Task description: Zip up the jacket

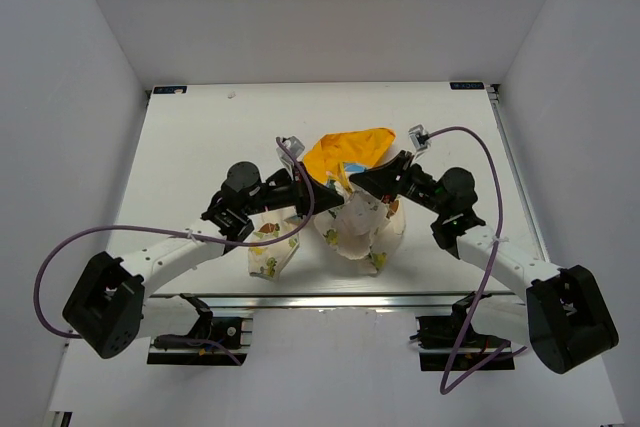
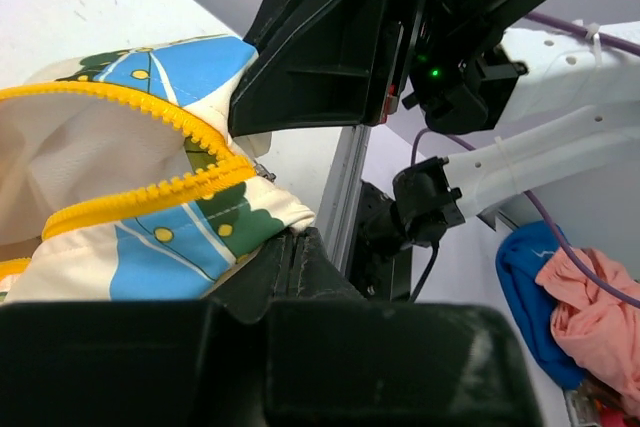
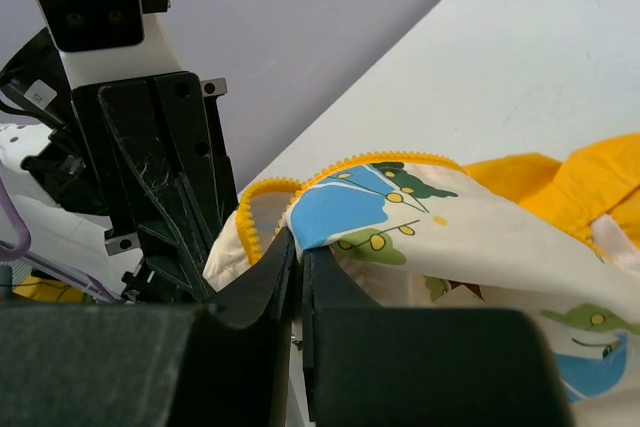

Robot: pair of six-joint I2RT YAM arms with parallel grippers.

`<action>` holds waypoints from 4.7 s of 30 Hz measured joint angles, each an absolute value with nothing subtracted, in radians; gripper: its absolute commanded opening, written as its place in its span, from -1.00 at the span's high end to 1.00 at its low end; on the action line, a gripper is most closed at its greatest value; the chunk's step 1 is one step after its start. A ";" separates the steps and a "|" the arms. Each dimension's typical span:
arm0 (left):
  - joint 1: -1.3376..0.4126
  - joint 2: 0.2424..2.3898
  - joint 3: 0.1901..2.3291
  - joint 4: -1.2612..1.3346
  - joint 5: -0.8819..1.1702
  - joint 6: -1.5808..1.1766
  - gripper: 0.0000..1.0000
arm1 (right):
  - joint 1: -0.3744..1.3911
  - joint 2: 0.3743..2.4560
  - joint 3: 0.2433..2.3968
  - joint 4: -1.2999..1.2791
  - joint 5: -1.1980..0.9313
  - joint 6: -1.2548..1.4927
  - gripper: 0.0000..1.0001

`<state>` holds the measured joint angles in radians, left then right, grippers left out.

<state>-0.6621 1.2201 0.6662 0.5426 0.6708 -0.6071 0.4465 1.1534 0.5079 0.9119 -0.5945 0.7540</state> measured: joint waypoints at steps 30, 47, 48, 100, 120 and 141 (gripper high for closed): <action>-0.667 1.234 0.649 0.357 0.571 -0.791 1.00 | 0.640 1.015 0.810 -0.136 -0.126 0.339 -0.79; -0.667 1.234 0.649 0.314 0.554 -0.805 1.00 | 1.174 1.142 0.974 -0.559 0.617 0.263 -0.61; -0.667 1.234 0.649 0.314 0.553 -0.805 1.00 | 1.176 1.150 0.975 -0.559 0.633 0.259 -0.56; -0.667 1.235 0.714 0.171 0.559 -0.701 1.00 | 1.192 1.213 0.991 -0.417 0.702 0.177 1.00; -0.686 1.212 0.758 -0.060 0.501 -0.606 0.22 | 1.086 1.353 1.156 -0.454 0.527 0.002 1.00; -0.825 1.050 0.887 -0.410 0.212 -0.336 -0.96 | 1.074 1.349 1.263 -0.542 0.410 -0.009 1.00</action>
